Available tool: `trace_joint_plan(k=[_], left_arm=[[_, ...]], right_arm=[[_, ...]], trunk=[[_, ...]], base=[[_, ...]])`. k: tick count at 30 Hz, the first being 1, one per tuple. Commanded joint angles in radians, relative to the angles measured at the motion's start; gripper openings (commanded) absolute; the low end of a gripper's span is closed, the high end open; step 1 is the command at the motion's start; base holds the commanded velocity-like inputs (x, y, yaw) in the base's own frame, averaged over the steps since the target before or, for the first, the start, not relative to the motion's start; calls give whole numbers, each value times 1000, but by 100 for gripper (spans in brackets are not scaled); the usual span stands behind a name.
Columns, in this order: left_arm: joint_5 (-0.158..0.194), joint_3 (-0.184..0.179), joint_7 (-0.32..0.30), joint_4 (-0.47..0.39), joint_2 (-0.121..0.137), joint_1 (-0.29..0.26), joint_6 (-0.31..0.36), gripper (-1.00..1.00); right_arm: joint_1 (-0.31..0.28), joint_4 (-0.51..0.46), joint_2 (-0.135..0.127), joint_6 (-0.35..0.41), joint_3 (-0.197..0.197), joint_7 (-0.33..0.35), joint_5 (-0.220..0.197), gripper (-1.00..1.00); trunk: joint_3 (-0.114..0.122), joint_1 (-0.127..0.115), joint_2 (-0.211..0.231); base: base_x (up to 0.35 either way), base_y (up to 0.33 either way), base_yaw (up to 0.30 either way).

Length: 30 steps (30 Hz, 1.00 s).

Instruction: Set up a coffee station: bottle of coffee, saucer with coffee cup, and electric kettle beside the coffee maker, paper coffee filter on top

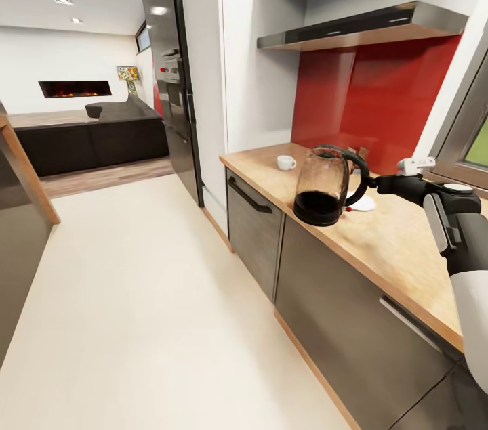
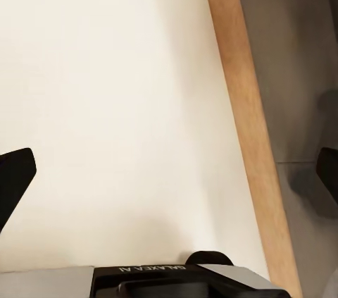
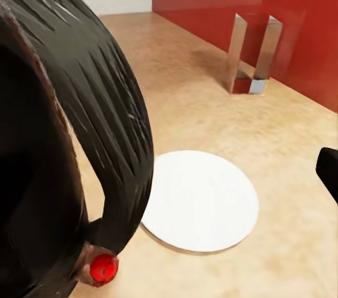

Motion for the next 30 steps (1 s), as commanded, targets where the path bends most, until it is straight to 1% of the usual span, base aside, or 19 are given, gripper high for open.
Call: trace_joint_plan(k=[1,6,15,22,30], left_arm=[[6,-8,-1,0,0,-1,-6,100],[7,-9,-1,0,0,-1,-6,100],[6,-8,-1,0,0,-1,-6,100],[6,-9,-1,0,0,0,-6,100],[6,-9,-1,0,0,0,-6,100]], right_arm=[[-1,-1,0,6,-1,2,-6,100],[-1,-1,0,6,-1,1,-6,100],[-1,-1,0,6,-1,1,-6,100],[-1,-1,-1,6,-1,1,-6,100],[-1,-1,-1,6,-1,1,-6,100]], trunk=[[-1,0,0],[-1,0,0],[-1,0,0],[-1,0,0],[-1,0,0]], base=[[181,0,0],[113,0,0],[16,0,0],[104,0,0],[23,0,0]])
